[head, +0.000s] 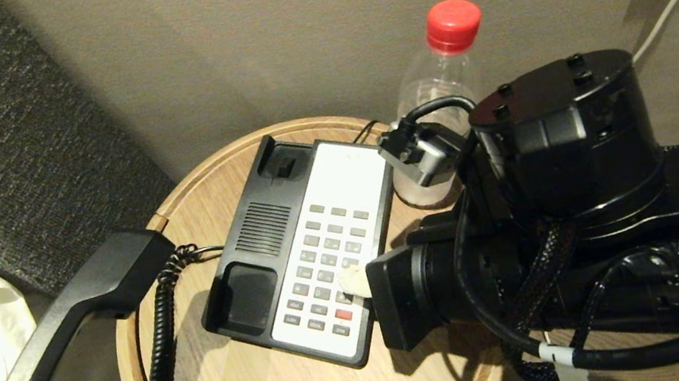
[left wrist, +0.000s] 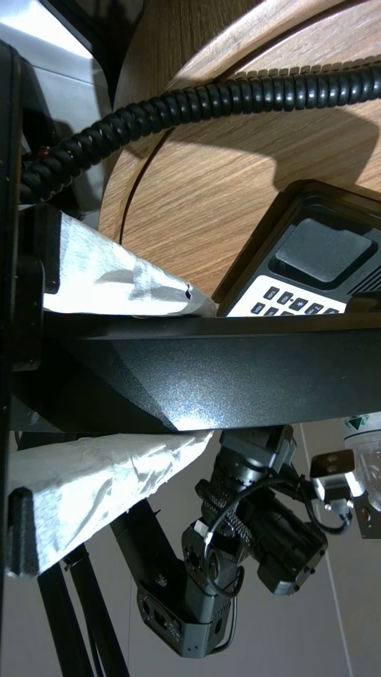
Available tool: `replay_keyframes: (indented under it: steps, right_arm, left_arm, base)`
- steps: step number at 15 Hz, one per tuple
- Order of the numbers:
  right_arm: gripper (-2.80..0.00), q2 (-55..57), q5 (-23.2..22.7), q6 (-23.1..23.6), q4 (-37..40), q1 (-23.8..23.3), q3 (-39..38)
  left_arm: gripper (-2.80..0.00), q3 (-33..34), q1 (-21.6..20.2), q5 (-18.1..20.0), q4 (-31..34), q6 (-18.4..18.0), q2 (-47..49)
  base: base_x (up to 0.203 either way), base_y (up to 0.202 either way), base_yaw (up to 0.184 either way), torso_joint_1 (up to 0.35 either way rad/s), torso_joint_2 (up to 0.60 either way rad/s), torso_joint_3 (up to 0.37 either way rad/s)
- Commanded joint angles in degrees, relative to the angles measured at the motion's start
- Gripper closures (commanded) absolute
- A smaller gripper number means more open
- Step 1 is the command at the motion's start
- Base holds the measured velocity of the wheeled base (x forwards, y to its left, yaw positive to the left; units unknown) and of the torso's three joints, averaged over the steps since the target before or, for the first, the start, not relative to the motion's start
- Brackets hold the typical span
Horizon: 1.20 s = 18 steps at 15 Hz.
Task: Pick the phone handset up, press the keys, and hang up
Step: Dial the number
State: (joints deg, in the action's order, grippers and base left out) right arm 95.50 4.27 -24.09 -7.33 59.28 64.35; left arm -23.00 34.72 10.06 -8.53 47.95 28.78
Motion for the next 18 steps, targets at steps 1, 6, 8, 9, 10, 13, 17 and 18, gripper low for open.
replay_keyframes:
  steps: [1, 6, 8, 9, 10, 13, 17, 18]
  right_arm:
    - [0.00, 0.56, 0.04, -0.08, -0.23, -0.04, -0.02]
    - [0.00, 0.48, 0.12, 0.01, -0.23, -0.13, 0.16]
    - [0.00, 0.48, 0.13, 0.01, -0.23, -0.13, 0.12]
    - [0.00, 0.56, 0.13, 0.18, -0.23, -0.13, 0.07]
    - [0.00, 0.65, 0.13, 0.27, -0.23, -0.20, 0.07]
    - [0.00, 0.85, 0.22, 0.39, -0.23, -0.33, 0.07]
    - [0.00, 0.91, 0.36, 0.60, -0.23, -0.83, -0.02]
    - [0.00, 0.91, 0.39, 0.62, -0.23, -0.92, -0.02]
  left_arm:
    - [0.00, -0.02, 0.00, 0.05, -0.08, 0.31, -0.04]
    - [0.00, 0.00, 0.00, 0.05, -0.08, 0.31, -0.13]
    - [0.00, 0.06, 0.00, 0.05, -0.11, 0.31, -0.13]
    - [0.00, 0.06, 0.00, 0.07, -0.08, 0.31, -0.13]
    - [0.00, 0.06, 0.00, 0.14, -0.09, 0.31, -0.13]
    - [0.00, -0.02, 0.00, 0.14, -0.11, 0.31, -0.13]
    - [0.00, -0.02, 0.00, 0.14, -0.08, 0.31, -0.22]
    - [0.00, -0.02, 0.00, 0.14, -0.08, 0.31, -0.22]
  base:
    - [0.000, 0.000, 0.000, 0.000, 0.00, 0.000]
    - [0.000, 0.000, 0.000, 0.000, 0.00, 0.000]
    - [0.000, 0.000, 0.000, 0.000, 0.00, 0.000]
    - [0.000, 0.000, 0.000, 0.000, 0.00, 0.000]
    - [0.000, 0.000, 0.000, 0.000, 0.00, 0.000]
    - [0.000, 0.000, 0.000, 0.000, 0.00, 0.000]
    - [0.000, 0.000, 0.000, 0.000, 0.00, 0.000]
    - [0.000, 0.000, 0.000, 0.000, 0.00, 0.000]
